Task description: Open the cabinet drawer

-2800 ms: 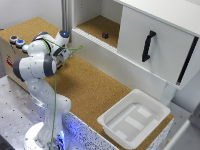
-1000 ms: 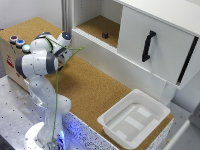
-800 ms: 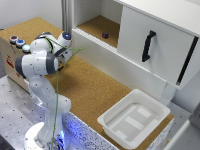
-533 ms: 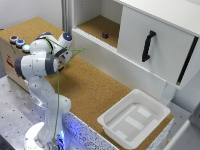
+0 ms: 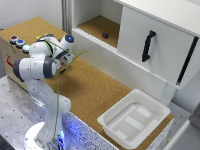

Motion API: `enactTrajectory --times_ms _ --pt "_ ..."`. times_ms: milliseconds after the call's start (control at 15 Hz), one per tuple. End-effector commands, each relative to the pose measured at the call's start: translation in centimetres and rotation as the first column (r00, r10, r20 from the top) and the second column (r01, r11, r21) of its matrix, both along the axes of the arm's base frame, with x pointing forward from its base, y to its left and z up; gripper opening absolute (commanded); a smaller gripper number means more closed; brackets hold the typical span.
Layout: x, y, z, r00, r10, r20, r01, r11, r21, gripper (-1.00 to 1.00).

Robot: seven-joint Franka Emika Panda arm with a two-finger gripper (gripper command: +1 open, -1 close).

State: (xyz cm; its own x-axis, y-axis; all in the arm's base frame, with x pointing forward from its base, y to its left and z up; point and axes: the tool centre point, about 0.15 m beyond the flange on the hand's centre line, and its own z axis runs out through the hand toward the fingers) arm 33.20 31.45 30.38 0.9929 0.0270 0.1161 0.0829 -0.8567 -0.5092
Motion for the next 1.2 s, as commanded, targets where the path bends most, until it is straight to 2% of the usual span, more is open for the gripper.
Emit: enactTrajectory --times_ms 0,1133 --pt "0.7 -3.6 -1.6 1.0 0.03 0.002 -0.03 0.997 0.073 -1.0" --pt "0.8 -9.4 -2.0 1.0 -0.002 0.01 0.002 0.998 0.055 -1.0"
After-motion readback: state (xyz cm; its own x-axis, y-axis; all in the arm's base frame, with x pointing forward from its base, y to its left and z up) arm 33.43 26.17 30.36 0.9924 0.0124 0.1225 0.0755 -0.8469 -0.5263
